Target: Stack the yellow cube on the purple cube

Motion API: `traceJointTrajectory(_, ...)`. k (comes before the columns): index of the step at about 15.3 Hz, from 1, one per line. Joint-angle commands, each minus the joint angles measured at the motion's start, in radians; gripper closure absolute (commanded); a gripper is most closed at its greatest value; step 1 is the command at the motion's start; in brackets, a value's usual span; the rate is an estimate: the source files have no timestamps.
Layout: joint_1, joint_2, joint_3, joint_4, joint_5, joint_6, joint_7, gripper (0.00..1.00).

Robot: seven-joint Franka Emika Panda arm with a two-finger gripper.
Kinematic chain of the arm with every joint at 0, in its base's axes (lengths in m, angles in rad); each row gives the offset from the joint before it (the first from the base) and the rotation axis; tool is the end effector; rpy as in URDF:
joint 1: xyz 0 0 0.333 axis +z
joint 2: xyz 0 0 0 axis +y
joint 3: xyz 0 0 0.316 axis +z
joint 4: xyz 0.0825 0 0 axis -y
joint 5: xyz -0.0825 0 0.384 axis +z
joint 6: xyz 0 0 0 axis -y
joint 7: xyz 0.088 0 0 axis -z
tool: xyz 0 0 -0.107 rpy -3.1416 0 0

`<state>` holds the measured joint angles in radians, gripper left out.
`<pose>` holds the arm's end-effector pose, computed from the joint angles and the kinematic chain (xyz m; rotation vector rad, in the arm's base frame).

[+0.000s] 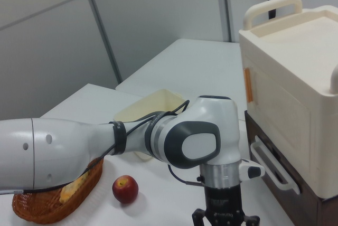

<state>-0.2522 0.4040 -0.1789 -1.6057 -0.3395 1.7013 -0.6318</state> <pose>0.5703 -0.2832 0.3846 2.8407 0.4308 -0.6767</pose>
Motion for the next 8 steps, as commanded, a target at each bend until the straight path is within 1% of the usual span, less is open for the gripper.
traceJointTrajectory(1,0.005,-0.017,0.001,-0.011,0.0,-0.019,-0.031,0.0)
traceJointTrajectory(6,-0.002,-0.005,0.001,-0.016,0.002,-0.009,-0.057,0.0)
traceJointTrajectory(8,-0.004,0.015,-0.001,-0.014,0.005,-0.005,-0.057,0.0)
